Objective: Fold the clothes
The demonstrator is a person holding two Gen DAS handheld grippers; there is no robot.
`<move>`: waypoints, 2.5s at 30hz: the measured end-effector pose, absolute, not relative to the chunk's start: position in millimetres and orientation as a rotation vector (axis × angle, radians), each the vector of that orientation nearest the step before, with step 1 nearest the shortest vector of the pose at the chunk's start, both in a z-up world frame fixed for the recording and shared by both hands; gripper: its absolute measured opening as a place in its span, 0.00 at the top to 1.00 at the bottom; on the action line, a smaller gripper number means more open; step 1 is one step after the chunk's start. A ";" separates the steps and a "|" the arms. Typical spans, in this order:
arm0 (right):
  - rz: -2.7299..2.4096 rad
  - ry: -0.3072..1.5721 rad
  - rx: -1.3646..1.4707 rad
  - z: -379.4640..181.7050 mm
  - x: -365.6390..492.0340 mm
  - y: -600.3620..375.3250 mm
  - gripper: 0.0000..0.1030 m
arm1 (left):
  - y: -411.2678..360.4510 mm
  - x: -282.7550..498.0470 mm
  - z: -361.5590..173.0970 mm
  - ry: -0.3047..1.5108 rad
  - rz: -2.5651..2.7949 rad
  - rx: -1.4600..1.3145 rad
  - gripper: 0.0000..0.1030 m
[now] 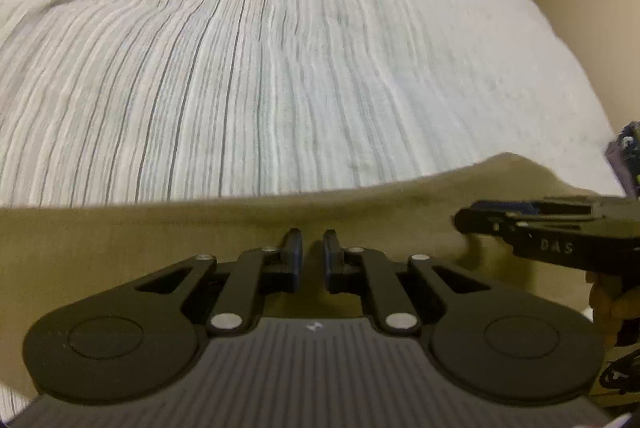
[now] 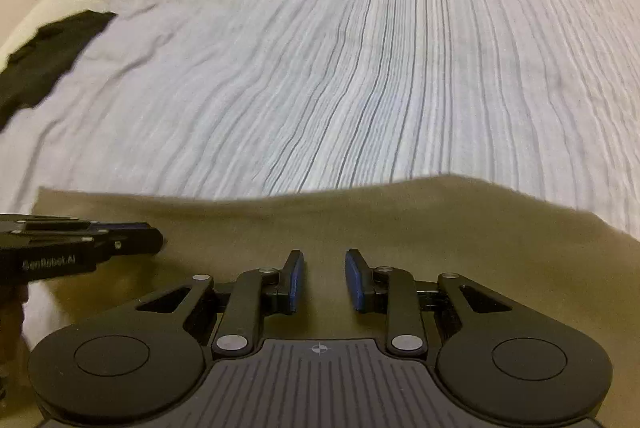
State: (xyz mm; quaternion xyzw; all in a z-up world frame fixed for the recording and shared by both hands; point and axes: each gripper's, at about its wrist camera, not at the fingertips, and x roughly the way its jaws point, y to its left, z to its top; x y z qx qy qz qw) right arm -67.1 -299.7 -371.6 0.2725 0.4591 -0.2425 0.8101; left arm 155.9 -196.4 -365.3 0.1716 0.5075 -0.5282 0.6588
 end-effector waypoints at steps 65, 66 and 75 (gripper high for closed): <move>-1.006 0.555 0.390 -298.0 -356.1 -19.3 0.27 | 124.7 -64.3 -283.4 0.608 -1.043 0.241 0.59; -1.006 0.550 0.386 -295.8 -356.5 -18.9 0.27 | 128.3 -65.3 -281.9 0.604 -1.041 0.237 0.59; -0.996 0.514 0.363 -287.7 -359.2 -8.2 0.27 | 146.0 -66.2 -278.5 0.576 -1.007 0.241 0.59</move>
